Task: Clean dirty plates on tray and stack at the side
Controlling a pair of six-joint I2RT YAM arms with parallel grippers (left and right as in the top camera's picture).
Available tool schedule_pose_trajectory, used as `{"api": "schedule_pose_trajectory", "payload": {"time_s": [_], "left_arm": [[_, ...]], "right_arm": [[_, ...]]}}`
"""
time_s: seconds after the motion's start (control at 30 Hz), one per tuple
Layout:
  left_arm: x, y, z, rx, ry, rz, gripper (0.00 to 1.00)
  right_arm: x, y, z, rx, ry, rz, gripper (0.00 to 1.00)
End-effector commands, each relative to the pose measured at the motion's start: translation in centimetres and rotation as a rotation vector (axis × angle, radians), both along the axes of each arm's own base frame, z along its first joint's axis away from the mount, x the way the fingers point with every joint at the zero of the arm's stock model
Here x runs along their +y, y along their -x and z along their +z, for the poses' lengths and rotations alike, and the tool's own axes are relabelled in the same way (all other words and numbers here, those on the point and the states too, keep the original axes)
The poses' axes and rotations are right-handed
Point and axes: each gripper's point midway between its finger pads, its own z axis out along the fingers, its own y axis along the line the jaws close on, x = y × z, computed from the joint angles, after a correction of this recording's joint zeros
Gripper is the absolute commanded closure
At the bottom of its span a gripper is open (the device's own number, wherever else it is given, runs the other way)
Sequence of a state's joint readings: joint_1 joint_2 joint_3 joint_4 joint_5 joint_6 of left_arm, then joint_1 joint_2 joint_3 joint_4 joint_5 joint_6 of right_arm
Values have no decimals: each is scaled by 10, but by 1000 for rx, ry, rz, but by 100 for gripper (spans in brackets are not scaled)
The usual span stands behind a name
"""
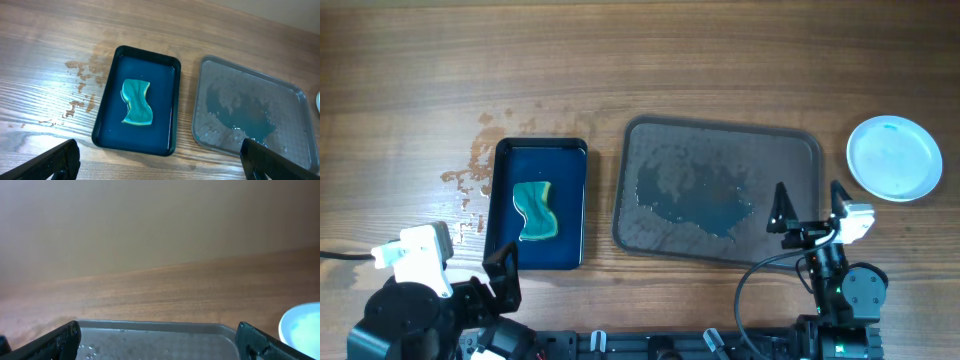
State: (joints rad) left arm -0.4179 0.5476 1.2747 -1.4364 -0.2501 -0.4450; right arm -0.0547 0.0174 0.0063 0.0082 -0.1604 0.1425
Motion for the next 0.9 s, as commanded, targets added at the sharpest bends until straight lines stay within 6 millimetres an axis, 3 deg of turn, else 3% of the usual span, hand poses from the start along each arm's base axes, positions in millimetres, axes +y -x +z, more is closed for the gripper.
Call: {"api": "schedule_pose_trajectory", "payload": {"time_s": [0.0,0.87], "left_arm": [[2,0,2,-15,-21,-5,0],[2,0,2,-15,-21,-5,0]], "right_arm": [[7,2,4,-43,206,35,0],[4,1,4,-42,214,20,1]]}}
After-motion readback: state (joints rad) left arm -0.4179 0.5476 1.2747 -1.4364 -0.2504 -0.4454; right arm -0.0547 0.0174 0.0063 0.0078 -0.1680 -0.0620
